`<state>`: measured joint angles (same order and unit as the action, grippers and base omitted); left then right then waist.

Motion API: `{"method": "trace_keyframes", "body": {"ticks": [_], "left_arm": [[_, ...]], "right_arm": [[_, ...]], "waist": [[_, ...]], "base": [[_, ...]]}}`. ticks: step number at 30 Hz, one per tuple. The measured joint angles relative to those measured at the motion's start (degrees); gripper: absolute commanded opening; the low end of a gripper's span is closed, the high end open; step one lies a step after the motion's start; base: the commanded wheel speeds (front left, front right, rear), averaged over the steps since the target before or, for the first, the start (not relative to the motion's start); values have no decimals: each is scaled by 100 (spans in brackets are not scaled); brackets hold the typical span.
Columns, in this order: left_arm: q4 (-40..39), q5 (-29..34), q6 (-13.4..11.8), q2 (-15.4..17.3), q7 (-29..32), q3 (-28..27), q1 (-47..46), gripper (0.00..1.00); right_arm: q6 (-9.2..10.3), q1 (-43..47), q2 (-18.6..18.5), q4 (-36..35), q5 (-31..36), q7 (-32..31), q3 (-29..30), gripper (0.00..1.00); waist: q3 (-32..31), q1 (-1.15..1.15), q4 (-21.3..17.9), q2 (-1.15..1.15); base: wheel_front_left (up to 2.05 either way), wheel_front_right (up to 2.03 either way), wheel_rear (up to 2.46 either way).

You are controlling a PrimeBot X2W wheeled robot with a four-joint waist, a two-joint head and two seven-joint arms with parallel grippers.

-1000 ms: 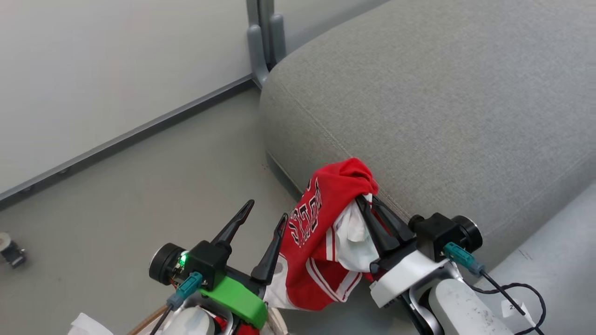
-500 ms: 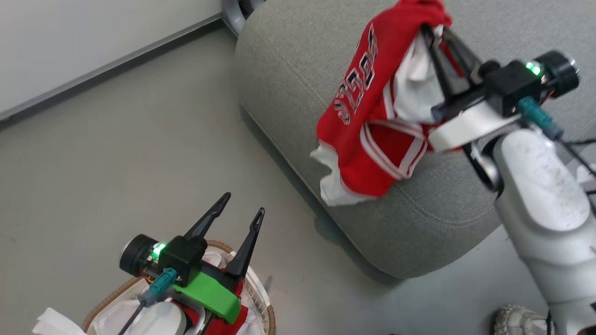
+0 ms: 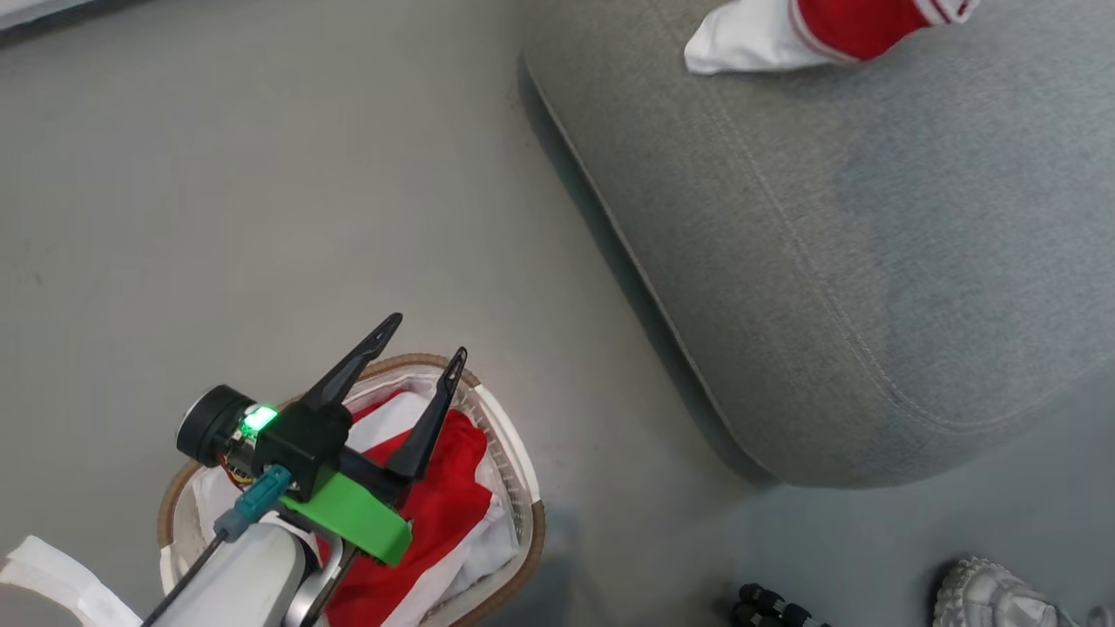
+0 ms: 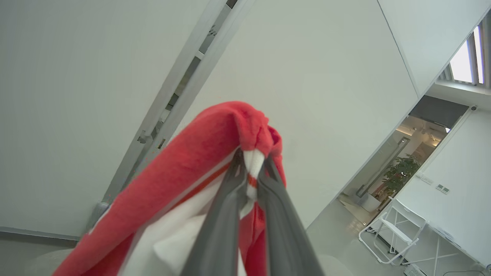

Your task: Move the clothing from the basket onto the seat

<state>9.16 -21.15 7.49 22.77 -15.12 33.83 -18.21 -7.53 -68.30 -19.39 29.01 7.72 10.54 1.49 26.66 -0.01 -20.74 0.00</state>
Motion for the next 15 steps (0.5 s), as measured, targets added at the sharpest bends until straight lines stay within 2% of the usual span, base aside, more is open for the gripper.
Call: {"method": "trace_keyframes", "body": {"ticks": [5,9,10,11,12,13,15], "left_arm": [[-5,-53,0,80,-1,-45,-133,100],[-3,-73,0,113,0,-124,-137,100],[13,-77,0,119,-1,-163,-137,100],[21,-81,0,119,0,-188,-138,100],[34,-83,0,118,-1,-209,-138,100],[57,-85,0,110,0,-225,-138,100],[110,-86,0,82,-1,-243,-134,100]], "right_arm": [[0,36,140,202,755,-291,853,0],[-1,478,474,499,1098,-447,1414,0],[-1,599,557,569,1182,-428,1518,5],[0,709,635,631,1240,-367,1648,40],[0,798,700,687,1266,-300,1746,88],[0,915,773,748,1299,-207,1845,100],[0,1152,880,884,1356,-33,1959,100]], "waist": [[334,0,352,0],[569,0,607,0],[622,0,667,0],[666,0,723,0],[697,0,767,0],[726,0,816,0],[745,0,891,0]], "base": [[0,0,0],[0,0,0],[0,0,0],[0,0,0],[0,0,0],[0,0,0],[0,0,0]]}}
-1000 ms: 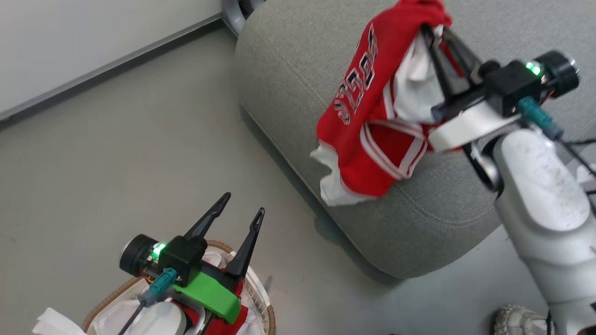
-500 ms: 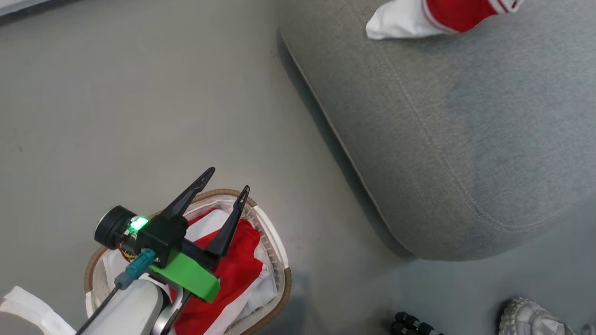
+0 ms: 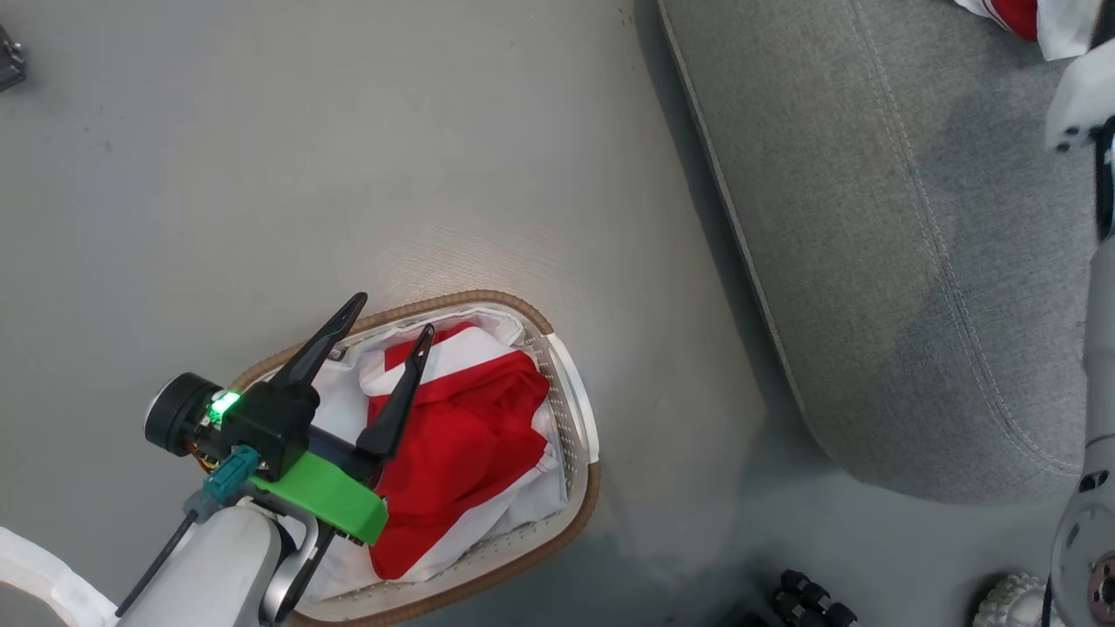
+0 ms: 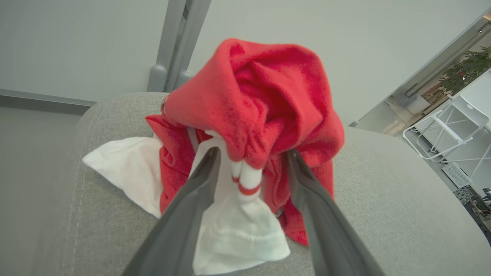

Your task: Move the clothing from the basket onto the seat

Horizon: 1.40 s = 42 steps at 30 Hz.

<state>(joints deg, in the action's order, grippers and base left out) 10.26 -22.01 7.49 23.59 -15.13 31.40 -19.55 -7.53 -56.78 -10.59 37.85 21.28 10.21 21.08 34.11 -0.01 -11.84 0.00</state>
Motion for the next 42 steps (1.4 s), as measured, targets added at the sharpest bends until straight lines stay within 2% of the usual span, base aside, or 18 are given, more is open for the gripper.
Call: {"method": "trace_keyframes", "body": {"ticks": [4,10,22,30,34,42], "left_arm": [[132,-15,0,-133,0,-60,39,100],[424,-13,0,-380,1,-233,259,100],[946,159,0,-978,0,-1278,875,100],[1272,450,0,-1272,0,-2052,1226,100],[1424,495,0,-1466,1,-2577,1434,100],[1403,809,0,-1637,0,-3158,1861,100]], "right_arm": [[0,493,158,275,49,305,129,100],[0,1298,296,504,-31,474,-16,100],[0,2604,549,-769,-1435,479,-1232,100],[0,3229,714,-1046,-2001,479,-1944,100],[0,3512,757,-1206,-2247,479,-2052,100],[0,4180,779,-1321,-2643,479,-2153,100]], "waist": [[-110,1,58,0],[-499,1,47,0],[-1569,2,121,0],[-2221,2,478,0],[-2460,2,735,0],[-2986,2,1175,0]], "base": [[0,0,0],[0,0,0],[0,0,0],[0,0,0],[0,0,0],[0,0,0]]}}
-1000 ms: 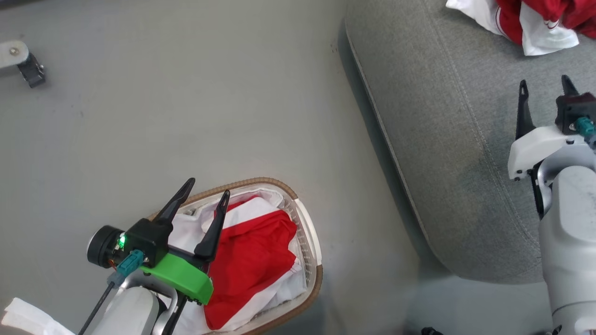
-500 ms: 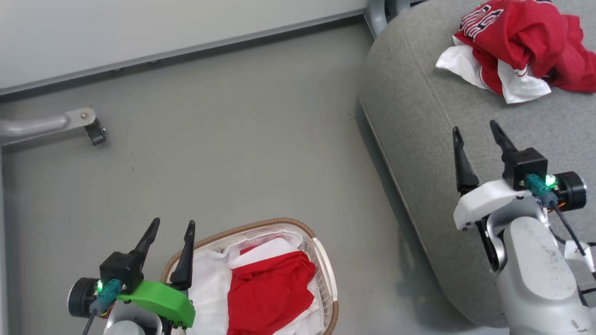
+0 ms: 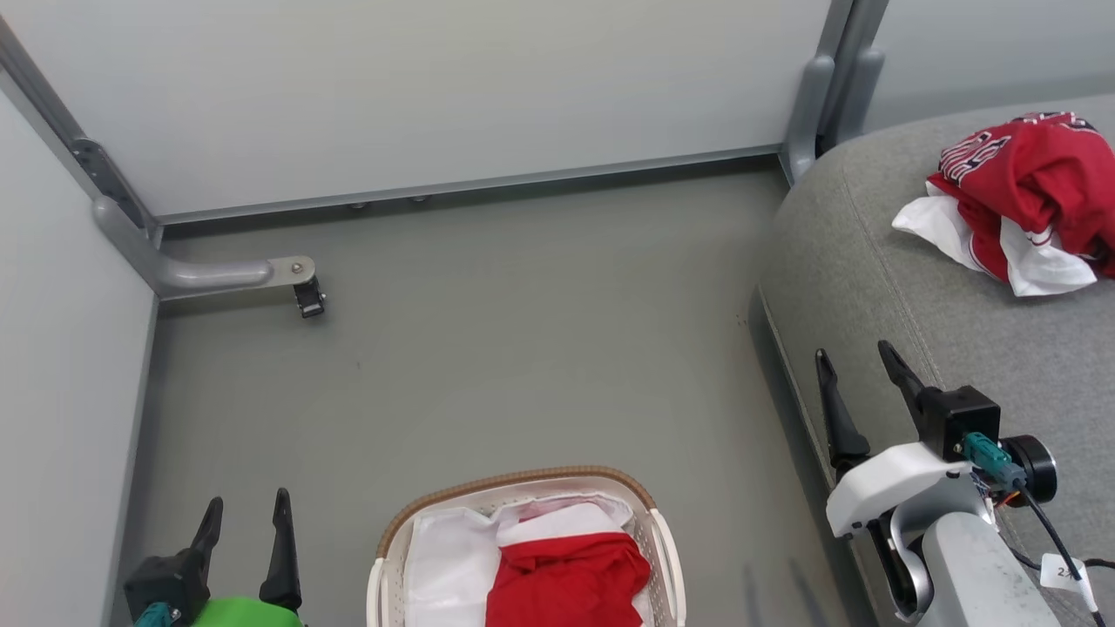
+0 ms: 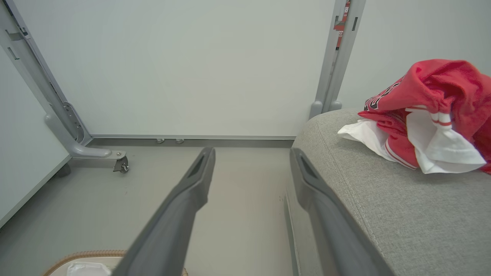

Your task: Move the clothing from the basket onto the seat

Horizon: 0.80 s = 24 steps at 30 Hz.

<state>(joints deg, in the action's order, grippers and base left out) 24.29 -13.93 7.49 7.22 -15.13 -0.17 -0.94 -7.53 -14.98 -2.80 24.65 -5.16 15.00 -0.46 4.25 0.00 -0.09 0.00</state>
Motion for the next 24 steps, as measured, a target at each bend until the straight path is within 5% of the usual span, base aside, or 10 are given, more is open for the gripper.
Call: {"method": "trace_keyframes", "body": {"ticks": [13,24], "left_arm": [[-11,137,0,-247,1,-249,366,100],[216,-44,0,-318,0,587,37,100]], "right_arm": [[0,508,0,100,-255,0,-162,100],[0,156,0,-7,-124,0,-280,100]], "waist": [[-445,0,304,0],[-84,0,175,0]], "base": [[0,0,0],[0,0,0]]}}
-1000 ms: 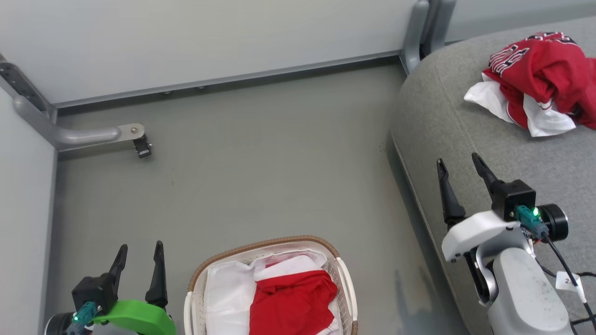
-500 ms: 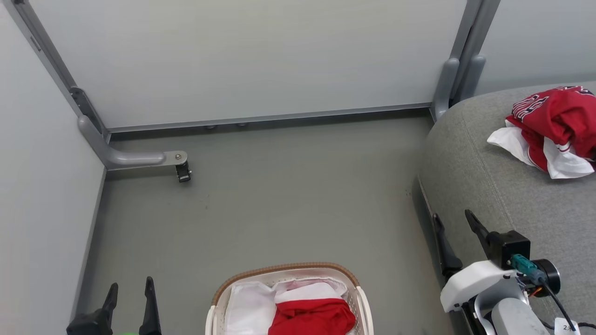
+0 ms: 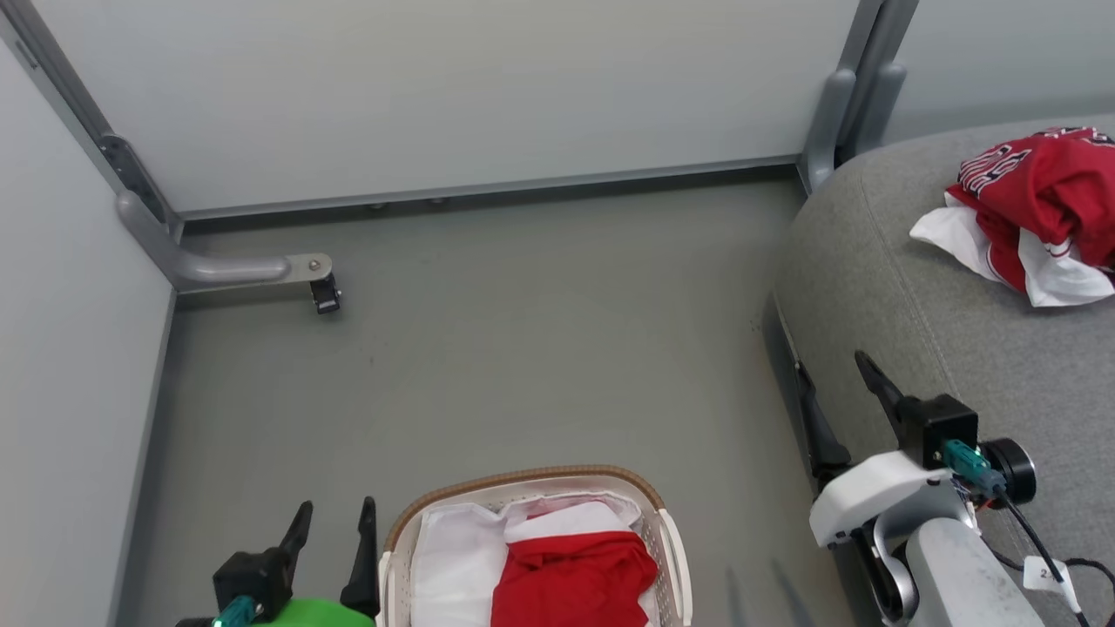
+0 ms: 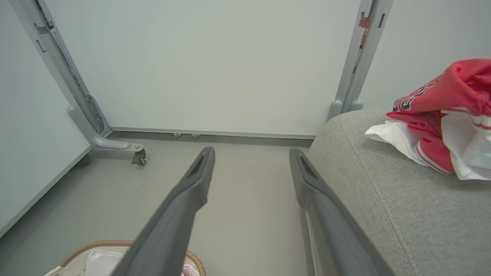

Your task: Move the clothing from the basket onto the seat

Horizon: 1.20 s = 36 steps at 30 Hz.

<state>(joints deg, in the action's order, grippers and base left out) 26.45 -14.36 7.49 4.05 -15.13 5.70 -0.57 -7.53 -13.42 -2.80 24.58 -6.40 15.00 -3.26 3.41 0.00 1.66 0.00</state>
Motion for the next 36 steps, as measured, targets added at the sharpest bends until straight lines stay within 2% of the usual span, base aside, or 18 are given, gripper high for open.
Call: {"method": "trace_keyframes", "body": {"ticks": [6,16,30,36], "left_arm": [[149,-256,0,124,1,665,-559,100],[795,-730,0,631,1,1756,-1561,100],[1860,-1454,0,1066,0,3386,-2773,100],[2297,-1485,0,1285,0,4185,-3348,100]], "right_arm": [[0,-536,-1,-213,115,0,-108,100],[0,-1195,-7,-742,157,0,-242,100],[0,-1400,-5,-1306,-19,0,-221,100],[0,-1573,-7,-1574,-66,0,-313,100]], "waist": [[523,0,-147,0],[1654,0,-486,0],[3116,-1,-948,0],[3693,-1,-1122,0]], "base": [[0,0,0],[0,0,0],[0,0,0],[0,0,0]]}}
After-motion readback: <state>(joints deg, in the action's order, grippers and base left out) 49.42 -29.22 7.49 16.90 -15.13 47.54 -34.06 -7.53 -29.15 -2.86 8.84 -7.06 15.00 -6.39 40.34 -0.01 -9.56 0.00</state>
